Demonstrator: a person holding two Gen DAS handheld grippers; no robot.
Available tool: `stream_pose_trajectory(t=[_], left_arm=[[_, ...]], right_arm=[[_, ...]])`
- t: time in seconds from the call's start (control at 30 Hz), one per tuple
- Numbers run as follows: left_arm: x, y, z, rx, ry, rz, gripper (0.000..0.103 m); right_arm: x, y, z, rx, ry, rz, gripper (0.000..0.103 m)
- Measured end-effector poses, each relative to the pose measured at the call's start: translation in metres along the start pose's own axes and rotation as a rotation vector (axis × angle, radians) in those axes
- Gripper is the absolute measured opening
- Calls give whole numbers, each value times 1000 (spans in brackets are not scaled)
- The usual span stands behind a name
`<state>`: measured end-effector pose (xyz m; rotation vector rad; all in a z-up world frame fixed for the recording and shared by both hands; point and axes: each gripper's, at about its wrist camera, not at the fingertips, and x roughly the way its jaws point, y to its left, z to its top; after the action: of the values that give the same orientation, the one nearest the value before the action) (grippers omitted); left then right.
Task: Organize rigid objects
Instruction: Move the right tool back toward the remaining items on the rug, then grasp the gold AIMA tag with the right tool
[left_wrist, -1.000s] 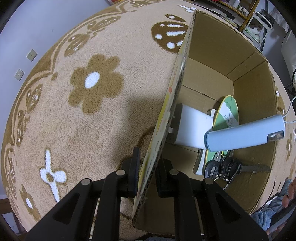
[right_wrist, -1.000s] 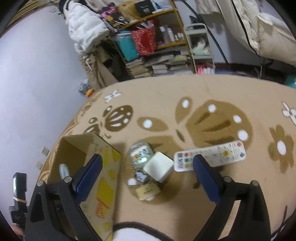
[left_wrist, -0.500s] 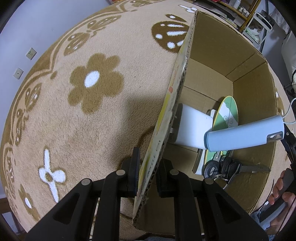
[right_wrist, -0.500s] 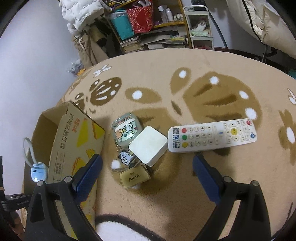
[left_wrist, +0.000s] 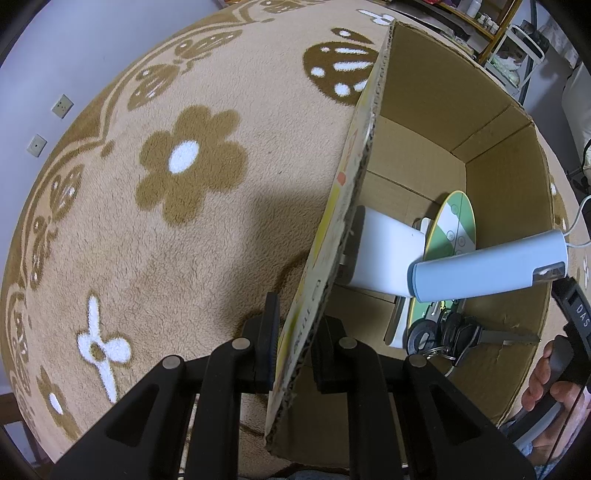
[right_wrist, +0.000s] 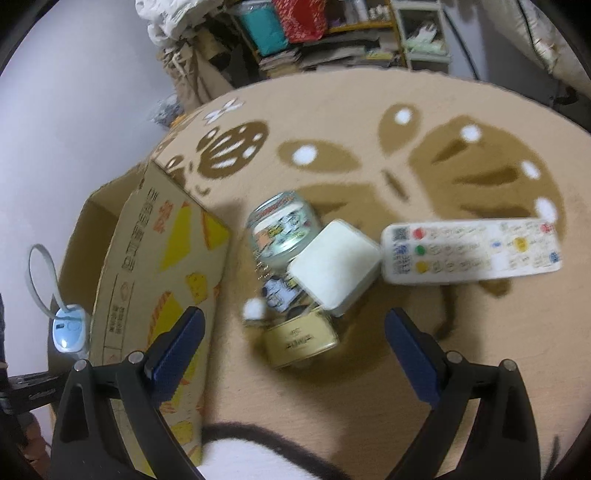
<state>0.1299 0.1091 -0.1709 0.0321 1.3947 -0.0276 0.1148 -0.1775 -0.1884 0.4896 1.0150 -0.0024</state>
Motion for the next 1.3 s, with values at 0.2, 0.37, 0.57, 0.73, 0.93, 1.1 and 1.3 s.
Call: stream_pose_trajectory(t=[0.2, 0.37, 0.57, 0.73, 0.93, 1.1, 1.3], left_arm=[[0, 0, 0, -1, 1, -3, 14], [1, 0, 0, 6, 1, 5, 14], [2, 2, 0, -4, 6, -3, 14], [2, 2, 0, 0, 5, 2, 15], [2, 2, 0, -3, 4, -2, 15], [1, 0, 0, 0, 4, 2, 15], [1, 0, 0, -1, 4, 2, 15]], right_arm=[[23, 0, -9, 34, 69, 59, 86], [28, 4, -7, 18, 59, 27, 86], [38, 19, -8, -24, 47, -92, 82], [40, 28, -17, -97, 24, -198, 68], [34, 23, -19, -81, -4, -216, 57], [29, 29, -28, -105, 2, -253, 57], [21, 26, -29, -41, 17, -206, 57]])
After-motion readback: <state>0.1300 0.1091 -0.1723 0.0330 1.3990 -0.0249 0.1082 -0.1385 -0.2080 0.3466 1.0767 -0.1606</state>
